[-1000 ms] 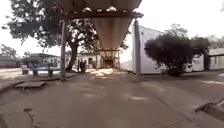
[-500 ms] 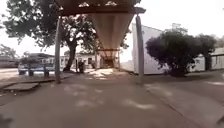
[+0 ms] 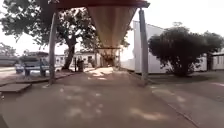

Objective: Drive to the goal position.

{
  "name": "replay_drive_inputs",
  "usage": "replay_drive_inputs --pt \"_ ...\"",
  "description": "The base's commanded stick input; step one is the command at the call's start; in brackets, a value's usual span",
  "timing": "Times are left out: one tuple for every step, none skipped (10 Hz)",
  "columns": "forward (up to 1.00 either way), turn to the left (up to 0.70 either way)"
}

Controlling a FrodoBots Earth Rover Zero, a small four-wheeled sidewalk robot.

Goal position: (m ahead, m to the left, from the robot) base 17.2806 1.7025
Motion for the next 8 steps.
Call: replay_drive_inputs --pt "0.7 0.0" --pt "0.7 0.0" --pt "0.7 0.0" --pt "0.7 0.0" --pt "0.7 0.0" --pt "0.7 0.0" --pt "0.7 0.0" --pt "0.7 0.0"
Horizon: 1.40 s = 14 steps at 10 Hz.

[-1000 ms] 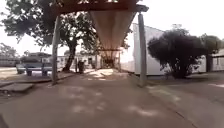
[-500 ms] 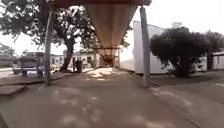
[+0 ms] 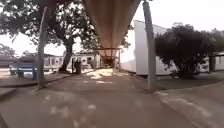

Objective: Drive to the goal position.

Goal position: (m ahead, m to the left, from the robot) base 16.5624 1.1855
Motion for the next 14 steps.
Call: replay_drive_inputs --pt "0.7 0.0" --pt "0.7 0.0" --pt "0.7 0.0" --pt "0.7 0.0" --pt "0.7 0.0" --pt "0.7 0.0" --pt "0.7 0.0" --pt "0.7 0.0" --pt "0.7 0.0" --pt "0.7 0.0" --pt "0.7 0.0" --pt "0.7 0.0" --pt "0.7 0.0" --pt "0.7 0.0"
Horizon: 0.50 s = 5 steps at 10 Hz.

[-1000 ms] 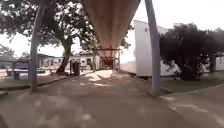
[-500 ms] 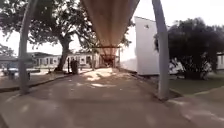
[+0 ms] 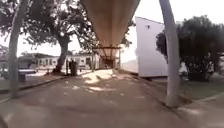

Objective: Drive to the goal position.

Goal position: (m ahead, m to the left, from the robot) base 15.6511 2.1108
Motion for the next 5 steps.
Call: replay_drive_inputs --pt "0.7 0.0" --pt "0.7 0.0" --pt "0.7 0.0" --pt "0.7 0.0" --pt "0.7 0.0"
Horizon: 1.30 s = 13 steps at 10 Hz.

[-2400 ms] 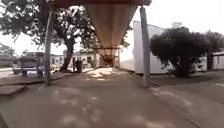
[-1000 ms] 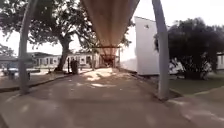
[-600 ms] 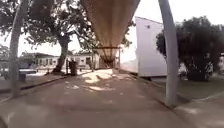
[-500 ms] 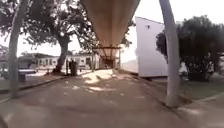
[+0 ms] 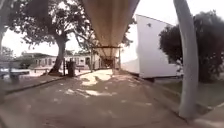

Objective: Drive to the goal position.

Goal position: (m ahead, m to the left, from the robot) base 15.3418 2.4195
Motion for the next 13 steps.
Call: replay_drive_inputs --pt "0.7 0.0" --pt "0.7 0.04" --pt "0.7 0.08" --pt "0.7 0.29" --pt "0.7 0.29" --pt "0.7 0.21" --pt "0.7 0.14" --pt "0.7 0.06" --pt "0.7 0.0" --pt "0.7 0.0" --pt "0.7 0.0" --pt "0.7 0.0" --pt "0.7 0.0"
